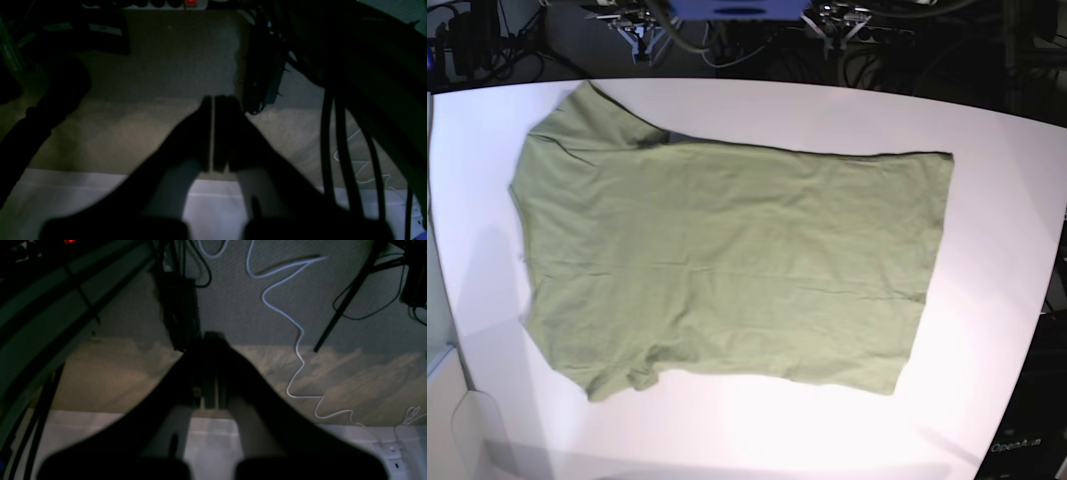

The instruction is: Fold the T-shirt properly

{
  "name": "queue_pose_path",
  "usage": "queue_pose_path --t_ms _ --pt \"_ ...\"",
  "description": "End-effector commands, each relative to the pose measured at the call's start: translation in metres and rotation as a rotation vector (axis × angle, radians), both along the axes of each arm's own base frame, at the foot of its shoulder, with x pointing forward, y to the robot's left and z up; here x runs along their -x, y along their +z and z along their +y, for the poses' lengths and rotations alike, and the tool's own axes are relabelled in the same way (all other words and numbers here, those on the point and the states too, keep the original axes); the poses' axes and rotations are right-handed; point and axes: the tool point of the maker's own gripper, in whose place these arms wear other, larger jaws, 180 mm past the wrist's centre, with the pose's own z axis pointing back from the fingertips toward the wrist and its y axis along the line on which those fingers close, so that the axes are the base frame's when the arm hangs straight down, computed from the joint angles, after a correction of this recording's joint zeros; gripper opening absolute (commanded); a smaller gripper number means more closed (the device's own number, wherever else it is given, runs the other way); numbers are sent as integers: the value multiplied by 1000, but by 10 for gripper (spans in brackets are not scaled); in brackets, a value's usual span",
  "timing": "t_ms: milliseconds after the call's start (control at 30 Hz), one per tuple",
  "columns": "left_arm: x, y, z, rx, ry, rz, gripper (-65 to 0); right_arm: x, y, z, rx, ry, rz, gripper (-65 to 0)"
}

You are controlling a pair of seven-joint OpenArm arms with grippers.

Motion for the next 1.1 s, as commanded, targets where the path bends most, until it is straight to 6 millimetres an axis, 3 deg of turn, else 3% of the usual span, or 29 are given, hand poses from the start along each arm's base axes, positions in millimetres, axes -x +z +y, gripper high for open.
queue_pose_path --t_ms 0,933,1000,1067 --pt "-1 0 0 1 1 -1 -644 0 0 -2 11 -6 5 -643" --pt "0 0 2 -3 -2 -5 -644 7 0 -3 14 -9 5 -650" --pt "15 1 2 -1 -2 -12 -644 9 1 -4 17 -13 -46 -650" --pt "11 2 3 -4 -1 -84 -643 15 2 -5 22 -6 -108 -649"
